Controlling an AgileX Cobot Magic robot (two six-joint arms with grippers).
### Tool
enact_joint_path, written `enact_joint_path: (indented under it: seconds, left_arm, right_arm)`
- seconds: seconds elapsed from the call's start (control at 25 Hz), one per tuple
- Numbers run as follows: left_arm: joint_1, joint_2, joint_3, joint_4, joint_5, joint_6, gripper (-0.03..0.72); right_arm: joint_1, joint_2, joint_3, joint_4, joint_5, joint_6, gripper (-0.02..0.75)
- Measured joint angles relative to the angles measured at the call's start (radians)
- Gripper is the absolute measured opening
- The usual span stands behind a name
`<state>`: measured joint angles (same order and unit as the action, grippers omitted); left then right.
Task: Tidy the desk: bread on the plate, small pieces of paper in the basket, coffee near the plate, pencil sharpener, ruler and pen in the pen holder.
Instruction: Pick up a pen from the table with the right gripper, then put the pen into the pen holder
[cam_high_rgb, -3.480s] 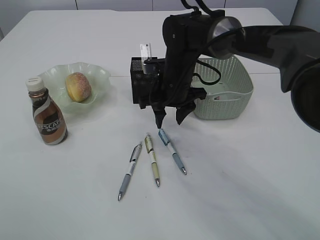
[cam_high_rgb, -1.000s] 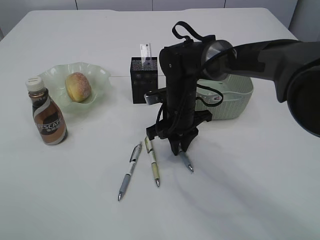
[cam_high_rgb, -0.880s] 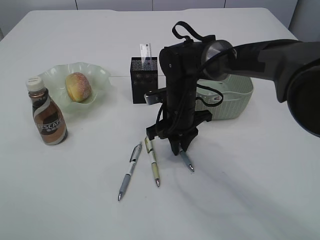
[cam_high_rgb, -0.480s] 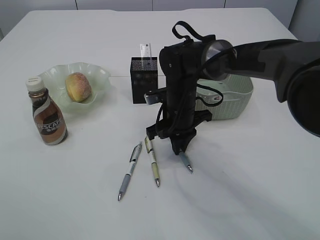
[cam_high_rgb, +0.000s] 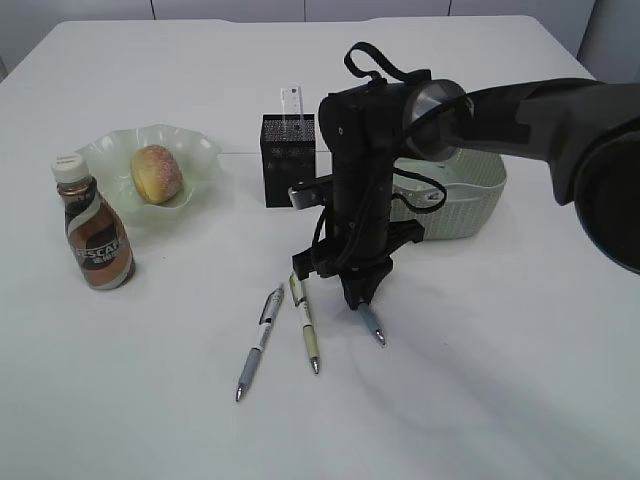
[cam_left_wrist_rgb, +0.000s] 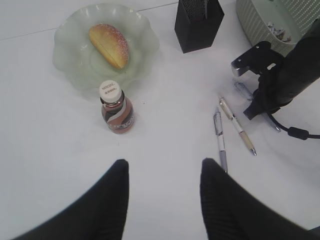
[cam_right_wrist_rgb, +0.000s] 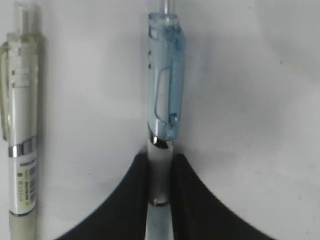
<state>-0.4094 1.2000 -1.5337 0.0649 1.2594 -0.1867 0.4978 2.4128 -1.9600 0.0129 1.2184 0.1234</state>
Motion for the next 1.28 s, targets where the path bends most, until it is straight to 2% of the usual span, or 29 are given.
enact_joint_path:
  seconds: [0.76, 0.92, 1.0, 1.28]
  left_arm:
    - [0.0, 0.013, 0.0, 0.0, 0.0, 0.0, 0.338]
    - [0.0, 0.028, 0.0, 0.0, 0.0, 0.0, 0.33]
    - [0.0, 0.035, 0.0, -0.01, 0.0, 0.0, 0.33]
    - [0.0, 0.039, 0.0, -0.02, 0.0, 0.0, 0.323]
  right_arm:
    - [0.0, -0.131, 0.01, 0.0, 0.0, 0.0, 0.071]
    - [0.0, -0.199, 0.115, -0.013, -0.014, 0.0, 0.071]
    - [0.0, -0.25, 0.217, -0.018, -0.092, -0.006, 0.071]
    - [0.0, -0.444, 0.575, -0.04, -0.511, -0.025, 0.07]
